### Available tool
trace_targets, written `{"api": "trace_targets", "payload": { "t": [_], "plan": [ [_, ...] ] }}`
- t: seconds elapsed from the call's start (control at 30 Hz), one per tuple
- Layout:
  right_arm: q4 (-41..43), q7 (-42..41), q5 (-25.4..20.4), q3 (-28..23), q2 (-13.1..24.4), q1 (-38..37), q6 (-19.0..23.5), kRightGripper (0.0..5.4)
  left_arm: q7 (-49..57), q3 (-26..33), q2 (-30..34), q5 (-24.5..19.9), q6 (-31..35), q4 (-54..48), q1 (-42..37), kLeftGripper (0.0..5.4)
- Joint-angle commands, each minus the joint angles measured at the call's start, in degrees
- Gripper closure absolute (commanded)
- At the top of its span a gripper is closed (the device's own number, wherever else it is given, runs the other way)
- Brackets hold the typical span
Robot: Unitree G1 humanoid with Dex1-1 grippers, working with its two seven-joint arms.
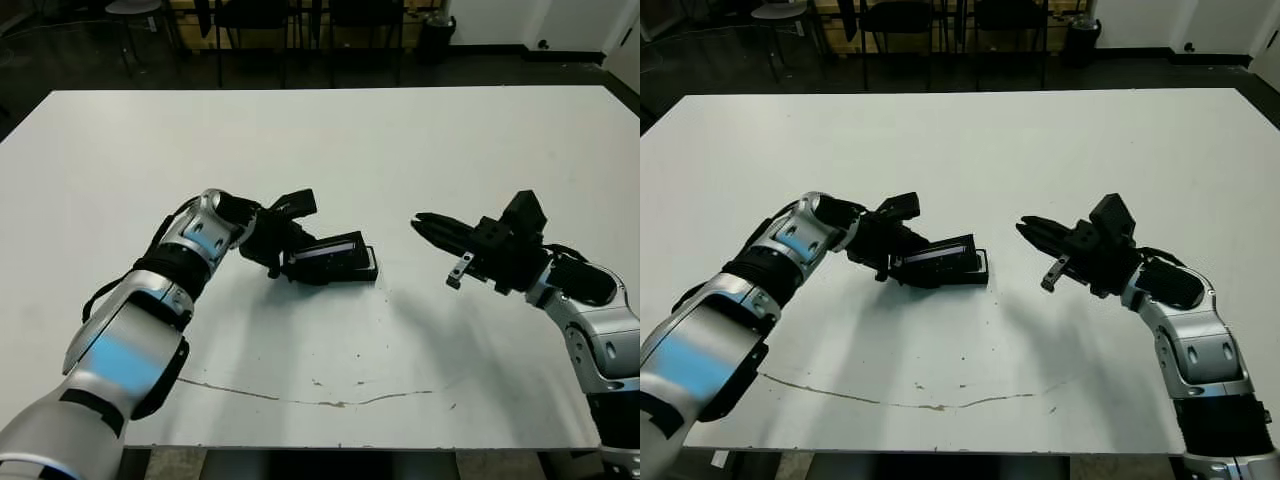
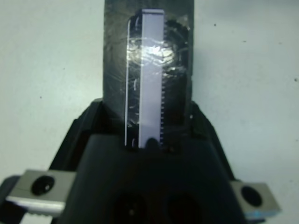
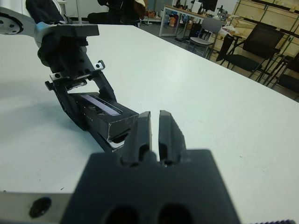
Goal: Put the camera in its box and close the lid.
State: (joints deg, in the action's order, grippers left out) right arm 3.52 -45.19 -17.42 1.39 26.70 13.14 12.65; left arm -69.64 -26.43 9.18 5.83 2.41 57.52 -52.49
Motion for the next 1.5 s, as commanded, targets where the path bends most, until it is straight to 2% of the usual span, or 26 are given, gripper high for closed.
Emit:
{"api": "trace_targets", "payload": {
  "t": [0.03,0.27,0.43,0.53,0.7,0.83,0.97,1.27,1.5],
  "plan": [
    [-0.1,0.2,0.3,-0.2,0.7,-1.0,1.0,5.40,2.1,-5.9,-11.7,4.5,-2.1,2.6,6.0,2.81],
    [-0.2,0.1,0.5,0.0,0.5,-1.0,0.2,5.40,2.8,-5.6,-13.5,4.6,-0.5,2.7,5.6,2.81],
    [0.3,0.5,0.3,0.0,0.4,-1.0,1.4,5.40,5.3,-8.1,-14.0,7.4,-0.9,1.4,5.1,2.81],
    [0.1,0.6,0.7,0.1,0.5,-1.1,0.9,5.40,7.0,-7.9,-14.0,7.5,-1.3,1.1,5.7,2.26],
    [0.1,0.6,0.7,-0.2,0.5,-1.5,0.1,5.40,10.5,-8.3,-14.4,8.5,2.2,0.0,6.4,1.31],
    [0.9,0.8,1.5,-0.2,1.0,-1.6,-0.5,5.40,11.7,-9.6,-15.0,9.7,0.9,-0.3,6.5,0.75],
    [2.2,1.5,1.5,-0.2,1.4,-1.8,1.5,5.40,14.1,-12.5,-15.7,11.9,-4.7,0.1,6.5,1.17],
    [2.3,1.4,1.6,-0.2,1.5,-1.7,1.3,5.40,13.5,-12.0,-16.3,10.6,-0.4,1.4,5.5,3.01],
    [1.7,1.5,1.2,-0.3,0.9,-1.2,1.1,5.40,13.5,-11.5,-15.8,10.6,-1.7,2.0,5.2,4.39]
  ]
}}
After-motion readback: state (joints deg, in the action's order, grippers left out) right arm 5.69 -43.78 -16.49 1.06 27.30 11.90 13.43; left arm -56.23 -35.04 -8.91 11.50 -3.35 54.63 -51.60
